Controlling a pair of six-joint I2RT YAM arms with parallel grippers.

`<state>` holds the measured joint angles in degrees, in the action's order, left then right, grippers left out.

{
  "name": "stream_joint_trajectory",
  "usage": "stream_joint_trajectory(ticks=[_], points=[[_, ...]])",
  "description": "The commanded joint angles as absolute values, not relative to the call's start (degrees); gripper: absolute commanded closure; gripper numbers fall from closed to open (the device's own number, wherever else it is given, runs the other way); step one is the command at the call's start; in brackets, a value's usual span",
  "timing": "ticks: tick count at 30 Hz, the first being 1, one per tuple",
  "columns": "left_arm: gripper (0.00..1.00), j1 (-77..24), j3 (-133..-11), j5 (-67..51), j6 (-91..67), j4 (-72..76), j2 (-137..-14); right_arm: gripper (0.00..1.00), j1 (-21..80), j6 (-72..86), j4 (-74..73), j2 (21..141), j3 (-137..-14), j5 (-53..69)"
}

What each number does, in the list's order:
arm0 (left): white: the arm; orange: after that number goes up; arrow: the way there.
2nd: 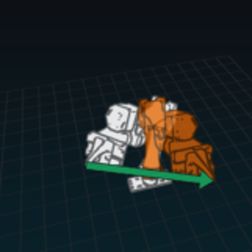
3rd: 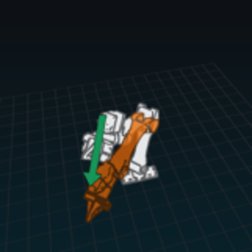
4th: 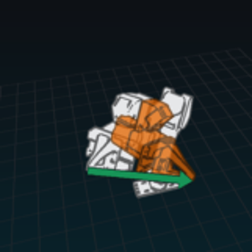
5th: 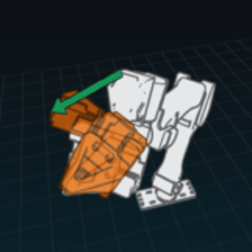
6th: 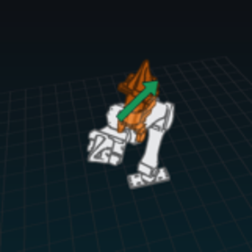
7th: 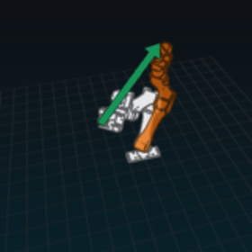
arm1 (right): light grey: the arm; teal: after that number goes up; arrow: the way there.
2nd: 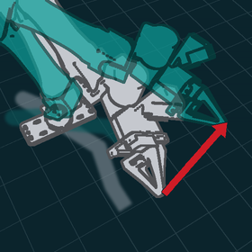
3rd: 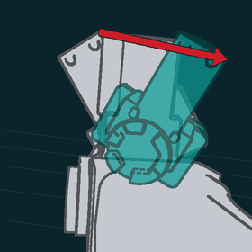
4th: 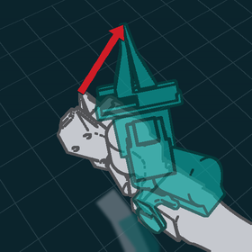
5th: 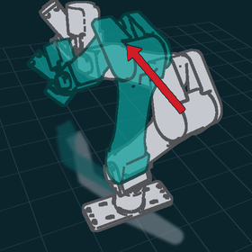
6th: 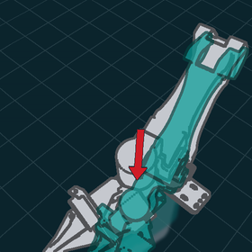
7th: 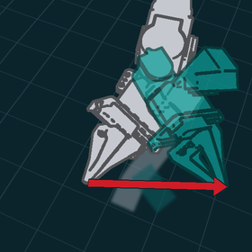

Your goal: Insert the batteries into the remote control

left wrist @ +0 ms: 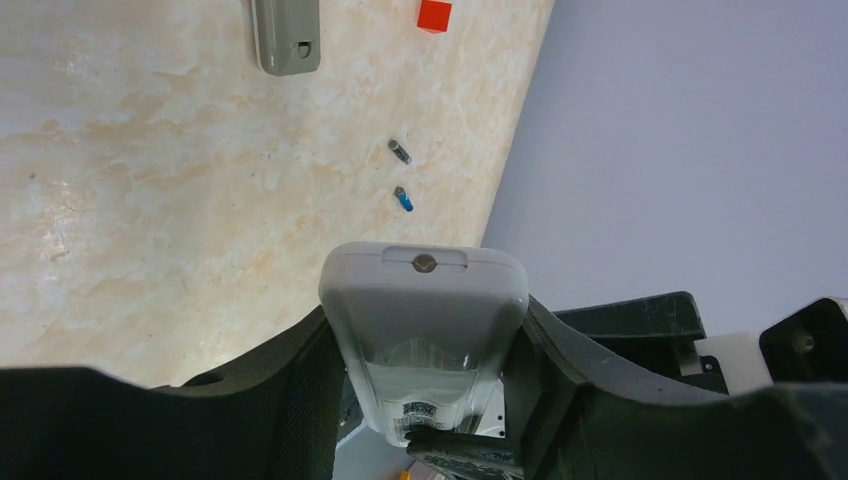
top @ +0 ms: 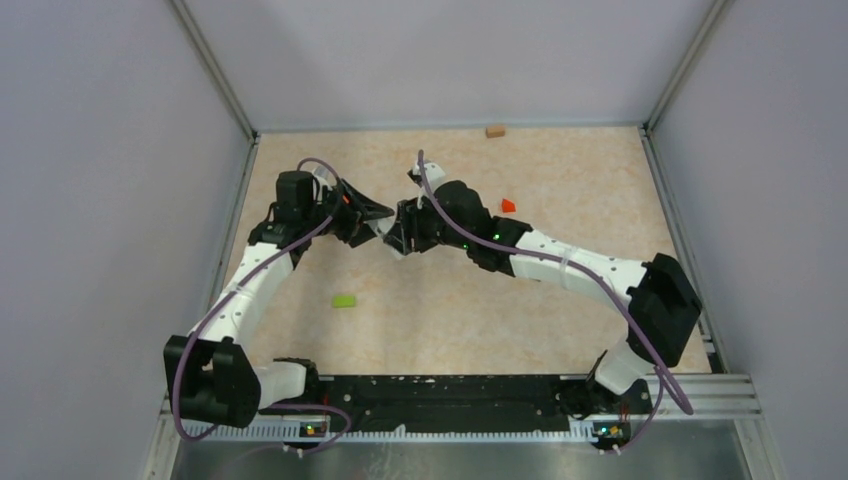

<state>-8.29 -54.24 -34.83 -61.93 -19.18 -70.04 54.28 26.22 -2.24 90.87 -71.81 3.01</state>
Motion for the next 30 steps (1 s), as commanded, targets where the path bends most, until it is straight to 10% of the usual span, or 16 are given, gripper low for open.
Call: stream_joint_trajectory(ticks=[1,8,12,30], points=[[0.99,-8.3,-56.6,-35.0,-62.8,-19.1,-69.2,0.55,54.2,27.3,-0.9,91.2,-74.3,4.8],[0.74,-8.3,-56.8,-37.2,-61.9,-16.3,-68.3,0.87,51.4,31.2,4.6,92.0,-73.7,17.8],[0.03,-7.9,-59.1,-40.3,-55.8,-14.8,-67.3,1.0,47.5,32.8,5.8,90.2,-73.3,23.5],[0.07,-5.8,-68.8,-71.0,-27.3,-23.2,-66.3,1.0,38.8,26.1,-8.5,86.1,-78.3,61.6]])
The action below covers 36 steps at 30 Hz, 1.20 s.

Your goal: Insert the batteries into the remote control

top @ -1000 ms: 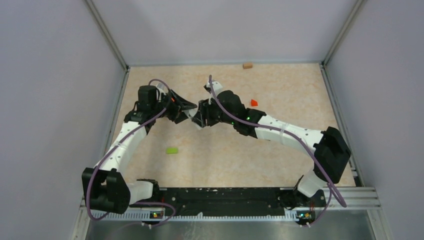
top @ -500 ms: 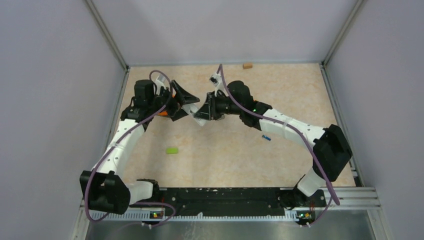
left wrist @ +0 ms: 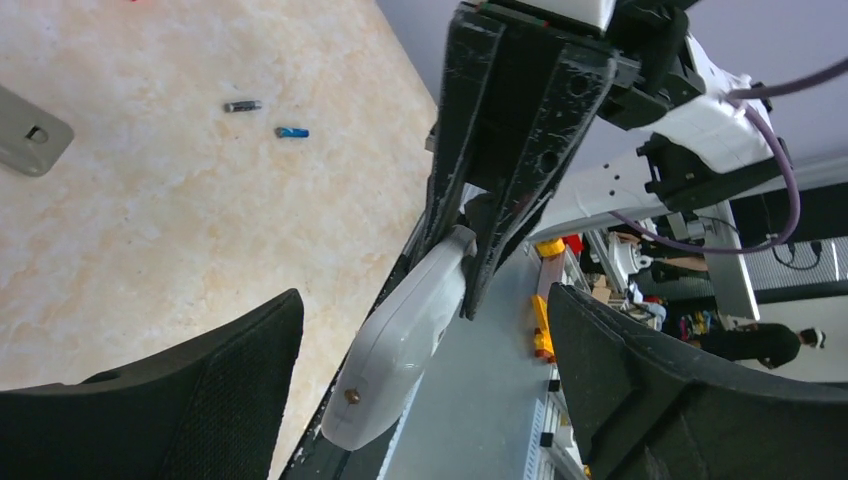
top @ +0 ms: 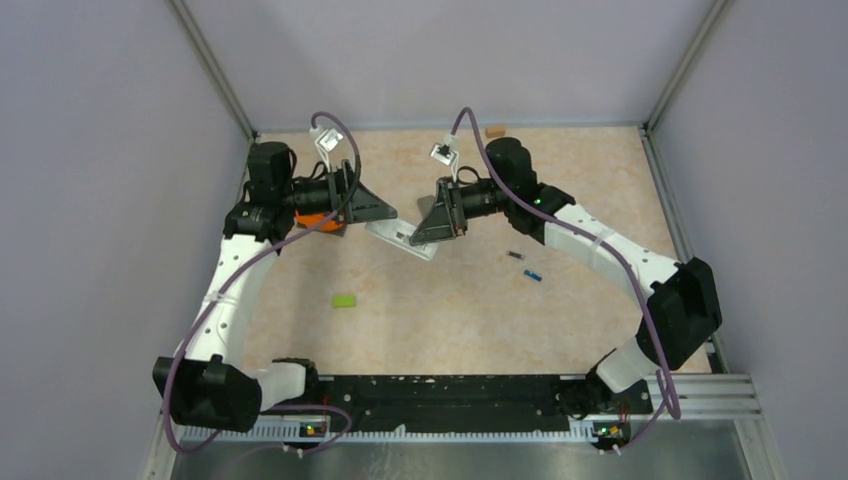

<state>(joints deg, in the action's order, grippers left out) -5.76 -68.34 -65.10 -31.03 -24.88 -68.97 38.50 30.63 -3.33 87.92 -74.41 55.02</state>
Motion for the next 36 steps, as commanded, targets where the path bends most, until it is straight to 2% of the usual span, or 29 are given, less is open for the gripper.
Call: stream_joint_trajectory(ticks=[1,4,6,12,23,25,29,31,33,34,36], points=[[0.11,-5.9,-68.5,-71.7,-27.4,-23.0,-66.2,1.0,38.8,25.1,-10.1,86.2,-78.9,61.5],[0.29,-6.1,-66.9,-74.0,-28.4,-21.5,-65.2,1.0,38.8,24.3,-12.3,86.6,-79.8,61.4],[0.35,-6.5,-65.6,-75.1,-28.7,-20.1,-64.0,1.0,38.8,24.4,-13.1,87.1,-80.3,62.0],[0.4,-7.9,-62.4,-76.6,-27.7,-18.7,-61.4,1.0,38.8,23.8,-15.1,88.4,-81.8,63.2],[0.58,-9.4,-60.8,-76.5,-25.5,-19.9,-61.6,1.0,38.8,23.5,-16.1,89.4,-82.8,65.3],[0.64,-9.8,-60.7,-76.6,-24.9,-20.1,-61.9,1.0,38.8,23.5,-16.3,89.8,-83.1,65.5],[0.81,-10.7,-61.1,-76.5,-22.3,-22.0,-62.1,1.0,38.8,24.0,-16.5,90.7,-83.7,65.0],[0.99,-11.0,-61.2,-75.6,-20.7,-23.5,-62.2,0.99,38.7,24.8,-15.9,91.0,-83.7,64.0],[1.0,-11.0,-61.4,-73.0,-19.7,-24.8,-62.4,0.83,38.2,26.1,-14.3,90.7,-82.9,61.3],[1.0,-11.0,-61.2,-71.4,-19.5,-25.0,-62.6,0.67,37.6,27.3,-12.9,89.9,-81.7,58.3],[1.0,-11.0,-60.3,-66.3,-20.6,-25.0,-63.1,0.47,35.8,30.3,-9.2,87.4,-77.7,50.5]])
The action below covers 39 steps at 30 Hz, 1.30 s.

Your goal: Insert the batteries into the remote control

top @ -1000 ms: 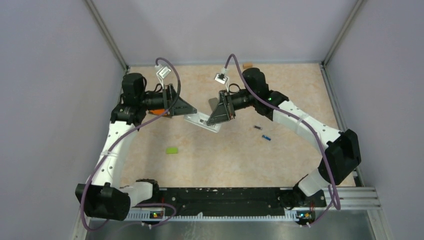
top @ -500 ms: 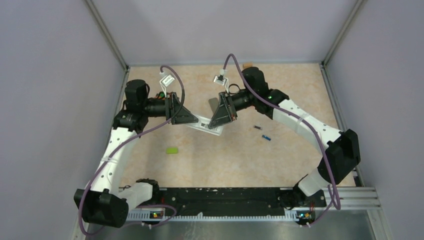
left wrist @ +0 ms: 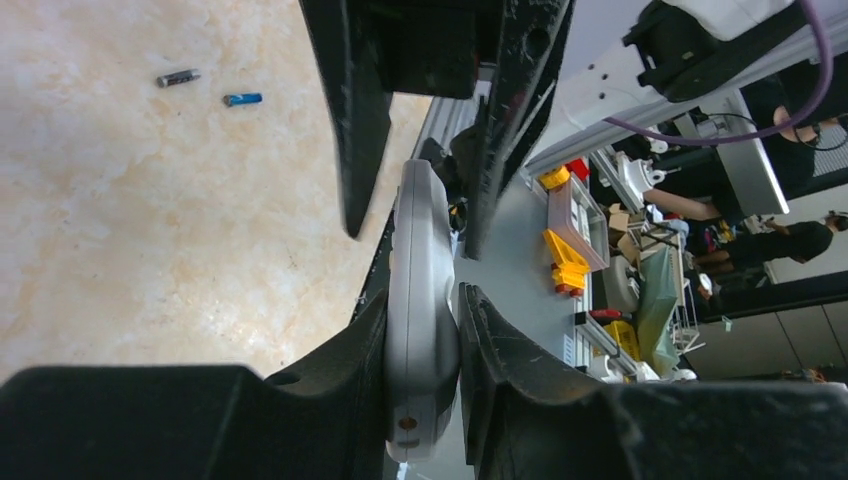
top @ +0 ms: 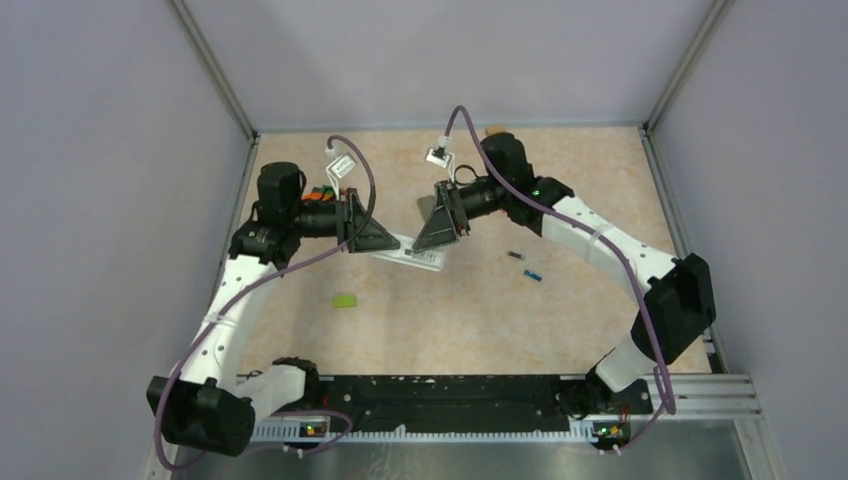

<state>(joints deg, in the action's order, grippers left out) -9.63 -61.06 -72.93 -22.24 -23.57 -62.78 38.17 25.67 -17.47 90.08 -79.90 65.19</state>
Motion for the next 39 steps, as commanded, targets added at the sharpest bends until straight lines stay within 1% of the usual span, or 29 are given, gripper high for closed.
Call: stream_joint_trajectory(ticks=[1,3,5,7,9,10,13,16,20,23,26,29,32,33,34,39], points=[[1.0,-11.0,-59.5,-63.5,-22.1,-24.3,-63.4,0.42,34.6,32.7,-6.5,85.5,-74.6,46.0],[1.0,-11.0,-56.9,-56.6,-26.6,-21.6,-64.0,0.35,32.6,37.6,-1.1,81.0,-67.7,36.2],[1.0,-11.0,-53.8,-52.9,-32.6,-16.7,-64.9,0.32,32.1,40.3,2.3,76.1,-61.3,25.4],[1.0,-11.2,-50.7,-49.0,-38.8,-11.6,-65.9,0.31,32.2,43.8,4.4,71.5,-55.9,18.4],[1.0,-11.5,-47.4,-46.4,-43.7,-6.1,-67.2,0.33,32.4,46.8,5.8,69.7,-51.7,14.8],[1.0,-12.0,-46.2,-44.7,-44.7,-4.8,-68.1,0.35,32.4,47.8,6.1,69.7,-50.3,14.2],[1.0,-13.2,-44.7,-42.6,-45.4,-3.7,-72.9,0.48,33.2,49.1,6.4,72.8,-48.7,16.3],[1.0,-14.5,-44.6,-43.3,-45.4,-2.8,-78.2,0.57,35.1,49.6,6.7,78.3,-49.3,17.8],[1.0,-15.2,-44.6,-42.6,-45.0,-2.1,-82.5,0.64,37.2,51.6,10.0,84.8,-49.7,17.6],[1.0,-15.3,-44.6,-41.4,-44.2,-1.7,-85.6,0.65,38.1,52.4,8.1,88.6,-51.4,17.6],[1.0,-15.5,-44.5,-41.0,-42.7,-1.5,-87.9,0.59,38.4,52.1,7.2,91.2,-51.9,18.6],[1.0,-15.6,-44.1,-40.1,-41.2,-2.1,-89.0,0.58,38.5,51.9,8.7,93.4,-51.8,20.2],[1.0,-15.6,-43.6,-39.5,-40.2,-2.5,-89.8,0.63,38.5,51.9,9.9,95.4,-51.9,21.1],[1.0,-15.6,-43.5,-39.3,-40.0,-2.7,-90.1,0.67,38.6,51.9,10.3,95.9,-51.9,21.2],[1.0,-15.6,-43.3,-39.1,-39.7,-2.7,-90.2,0.68,38.6,51.9,10.5,96.4,-52.0,21.3],[1.0,-15.6,-43.0,-37.8,-38.0,-4.3,-90.6,0.68,39.0,51.4,10.2,98.6,-53.1,21.0]])
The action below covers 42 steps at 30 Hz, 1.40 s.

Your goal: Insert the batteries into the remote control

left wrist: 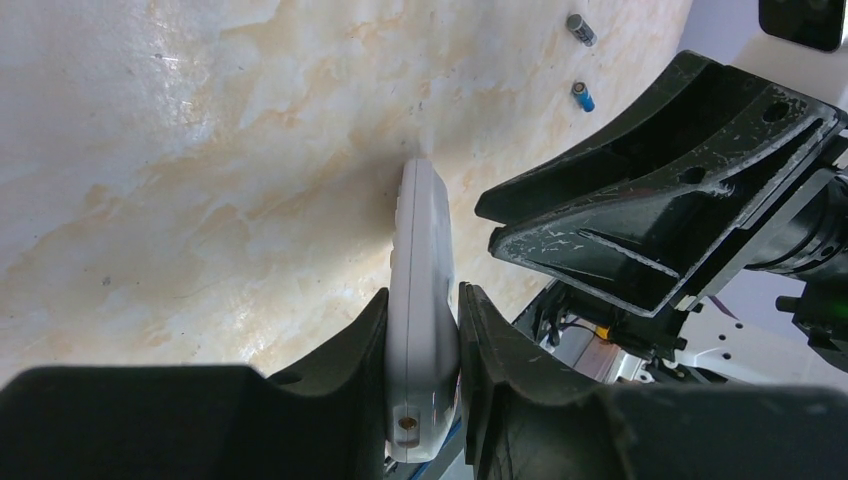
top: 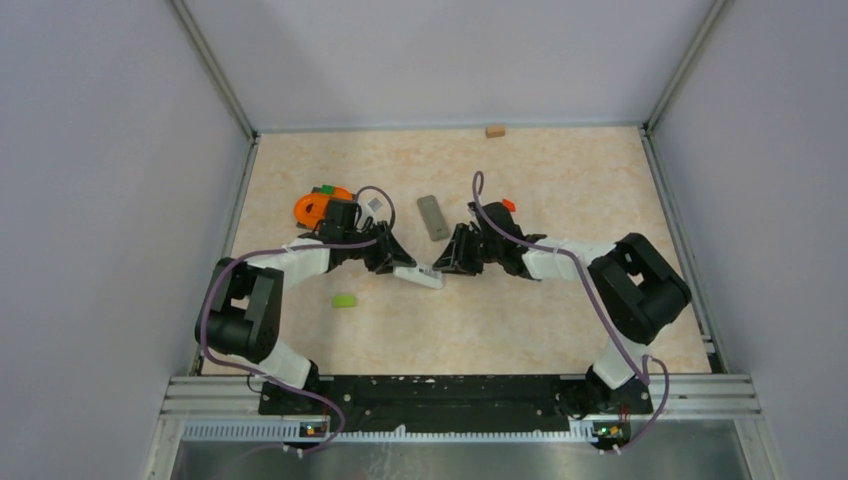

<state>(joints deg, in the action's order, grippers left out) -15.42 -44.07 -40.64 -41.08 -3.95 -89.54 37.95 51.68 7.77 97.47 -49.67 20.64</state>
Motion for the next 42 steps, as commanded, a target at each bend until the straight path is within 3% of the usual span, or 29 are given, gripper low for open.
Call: stream_joint_trajectory(ticks=[1,42], points=[[1.0,-15.6,-43.1,-37.6,-37.8,-4.7,-90.7,0.68,39.1,51.3,10.3,99.1,-53.2,20.9],[1.0,-15.6,-42.8,-35.1,-40.1,-6.6,-91.6,0.66,39.6,50.8,8.6,100.0,-49.8,20.3]])
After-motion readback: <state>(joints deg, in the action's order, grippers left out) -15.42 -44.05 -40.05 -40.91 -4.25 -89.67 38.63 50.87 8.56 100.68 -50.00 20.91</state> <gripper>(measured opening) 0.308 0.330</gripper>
